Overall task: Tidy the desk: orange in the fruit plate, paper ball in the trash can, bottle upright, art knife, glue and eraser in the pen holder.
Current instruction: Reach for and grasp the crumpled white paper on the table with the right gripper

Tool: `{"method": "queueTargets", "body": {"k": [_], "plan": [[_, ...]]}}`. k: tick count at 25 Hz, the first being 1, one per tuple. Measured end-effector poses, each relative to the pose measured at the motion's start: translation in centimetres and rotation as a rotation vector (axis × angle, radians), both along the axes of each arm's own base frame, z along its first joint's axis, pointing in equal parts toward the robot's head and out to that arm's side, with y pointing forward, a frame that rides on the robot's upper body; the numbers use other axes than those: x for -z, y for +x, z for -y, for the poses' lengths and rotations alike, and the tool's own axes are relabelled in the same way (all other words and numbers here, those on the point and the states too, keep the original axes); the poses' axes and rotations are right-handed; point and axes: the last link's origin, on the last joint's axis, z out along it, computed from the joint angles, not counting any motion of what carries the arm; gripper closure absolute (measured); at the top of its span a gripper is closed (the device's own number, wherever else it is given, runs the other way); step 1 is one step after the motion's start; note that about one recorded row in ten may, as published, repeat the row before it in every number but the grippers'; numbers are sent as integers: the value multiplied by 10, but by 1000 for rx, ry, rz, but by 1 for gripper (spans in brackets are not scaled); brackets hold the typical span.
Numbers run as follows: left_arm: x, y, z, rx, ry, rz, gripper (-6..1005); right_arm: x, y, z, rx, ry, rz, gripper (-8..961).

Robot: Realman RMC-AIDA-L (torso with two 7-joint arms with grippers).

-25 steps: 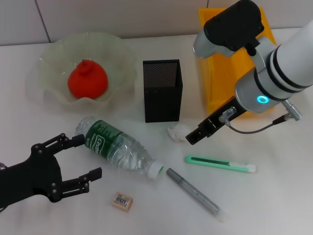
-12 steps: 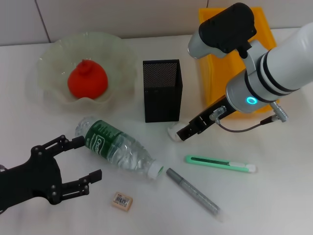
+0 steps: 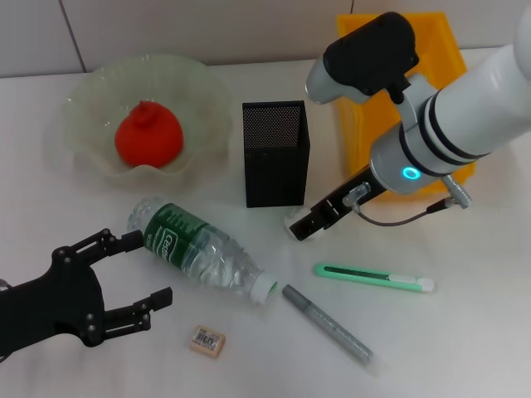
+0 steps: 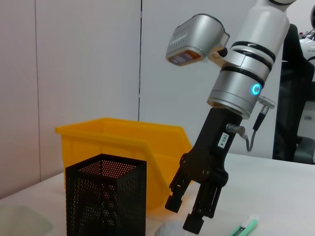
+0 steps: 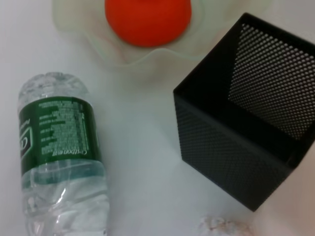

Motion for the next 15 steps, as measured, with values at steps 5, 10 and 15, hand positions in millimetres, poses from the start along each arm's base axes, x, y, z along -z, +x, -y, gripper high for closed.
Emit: {"method": "queueTargets", "body": {"k": [5,10,15], "plan": [[0,0,1,-1,-1,1,146,7,0,-1,3,-13,-4,248],[0,0,1,0,-2,3,146,10,2,-3,4,-9,-4,250],[0,0,1,1,-4,5,146,12,3,-6,4,-5,-1,253]]}}
